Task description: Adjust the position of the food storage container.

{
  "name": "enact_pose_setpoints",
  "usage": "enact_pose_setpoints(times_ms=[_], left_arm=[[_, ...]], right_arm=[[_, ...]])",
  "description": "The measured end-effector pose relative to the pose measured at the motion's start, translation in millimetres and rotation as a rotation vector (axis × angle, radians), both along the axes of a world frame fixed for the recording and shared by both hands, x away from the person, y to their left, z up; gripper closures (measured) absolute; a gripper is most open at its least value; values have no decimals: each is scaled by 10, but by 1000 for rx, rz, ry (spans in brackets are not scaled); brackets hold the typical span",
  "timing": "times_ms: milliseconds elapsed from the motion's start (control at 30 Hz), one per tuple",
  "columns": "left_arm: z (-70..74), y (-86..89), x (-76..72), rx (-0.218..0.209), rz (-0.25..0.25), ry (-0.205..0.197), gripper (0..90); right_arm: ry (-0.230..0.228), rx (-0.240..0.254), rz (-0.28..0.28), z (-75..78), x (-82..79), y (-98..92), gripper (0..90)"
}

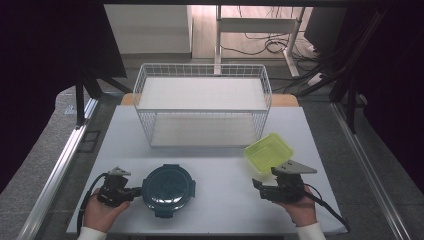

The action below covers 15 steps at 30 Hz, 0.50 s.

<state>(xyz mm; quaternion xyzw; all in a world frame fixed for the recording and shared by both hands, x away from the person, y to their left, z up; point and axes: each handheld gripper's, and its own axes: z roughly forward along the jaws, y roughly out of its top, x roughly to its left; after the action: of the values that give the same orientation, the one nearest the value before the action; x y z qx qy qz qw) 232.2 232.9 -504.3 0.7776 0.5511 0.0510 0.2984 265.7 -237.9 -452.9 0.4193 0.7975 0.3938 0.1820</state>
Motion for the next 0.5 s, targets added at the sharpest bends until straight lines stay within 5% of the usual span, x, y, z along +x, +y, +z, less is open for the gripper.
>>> enact_pose_setpoints(times_ms=[500], left_arm=[[11, -348, 74, -27, -68, -3, 900]], right_arm=[[24, 56, -18, 5, 15, 5, 189]])
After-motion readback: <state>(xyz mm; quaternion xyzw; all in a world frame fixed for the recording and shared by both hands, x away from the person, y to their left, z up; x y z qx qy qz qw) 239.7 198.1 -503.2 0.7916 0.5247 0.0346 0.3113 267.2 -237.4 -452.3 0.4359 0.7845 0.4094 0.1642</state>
